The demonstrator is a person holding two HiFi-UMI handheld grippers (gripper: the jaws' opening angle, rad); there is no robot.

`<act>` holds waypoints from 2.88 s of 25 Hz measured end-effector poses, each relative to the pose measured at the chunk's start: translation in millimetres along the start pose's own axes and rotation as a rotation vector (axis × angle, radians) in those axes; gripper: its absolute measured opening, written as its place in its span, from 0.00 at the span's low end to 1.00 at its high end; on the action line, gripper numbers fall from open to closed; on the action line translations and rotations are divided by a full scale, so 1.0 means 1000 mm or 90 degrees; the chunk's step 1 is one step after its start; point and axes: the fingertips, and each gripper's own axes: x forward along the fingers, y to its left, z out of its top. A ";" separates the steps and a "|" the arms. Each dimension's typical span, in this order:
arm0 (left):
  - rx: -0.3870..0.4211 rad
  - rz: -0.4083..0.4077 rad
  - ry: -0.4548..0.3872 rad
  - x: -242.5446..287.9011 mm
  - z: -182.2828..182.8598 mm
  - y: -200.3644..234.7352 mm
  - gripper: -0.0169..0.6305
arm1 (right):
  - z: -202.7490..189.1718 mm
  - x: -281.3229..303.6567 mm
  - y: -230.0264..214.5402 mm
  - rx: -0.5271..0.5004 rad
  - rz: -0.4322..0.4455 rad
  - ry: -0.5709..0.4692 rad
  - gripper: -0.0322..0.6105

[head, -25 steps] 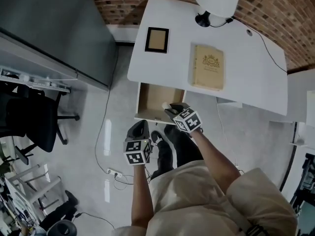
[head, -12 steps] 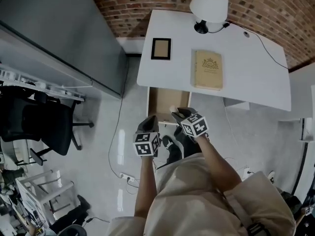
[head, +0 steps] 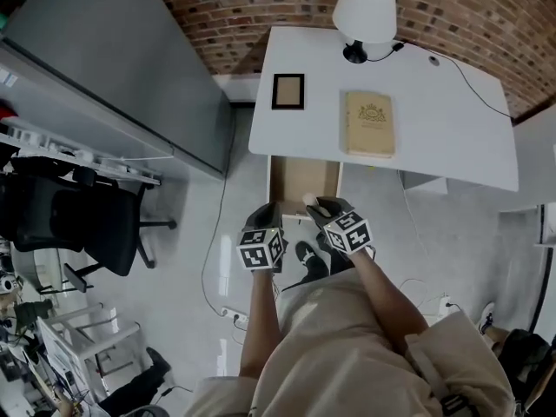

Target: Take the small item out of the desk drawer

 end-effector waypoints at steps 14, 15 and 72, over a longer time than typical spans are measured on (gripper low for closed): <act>0.038 -0.003 -0.008 -0.014 -0.002 -0.012 0.05 | 0.006 -0.020 -0.010 0.021 -0.020 -0.051 0.27; 0.040 -0.003 -0.009 -0.015 -0.002 -0.012 0.05 | 0.007 -0.020 -0.009 0.023 -0.020 -0.056 0.27; 0.032 -0.024 -0.001 -0.012 -0.010 -0.021 0.05 | 0.018 -0.018 -0.011 0.027 -0.008 -0.080 0.27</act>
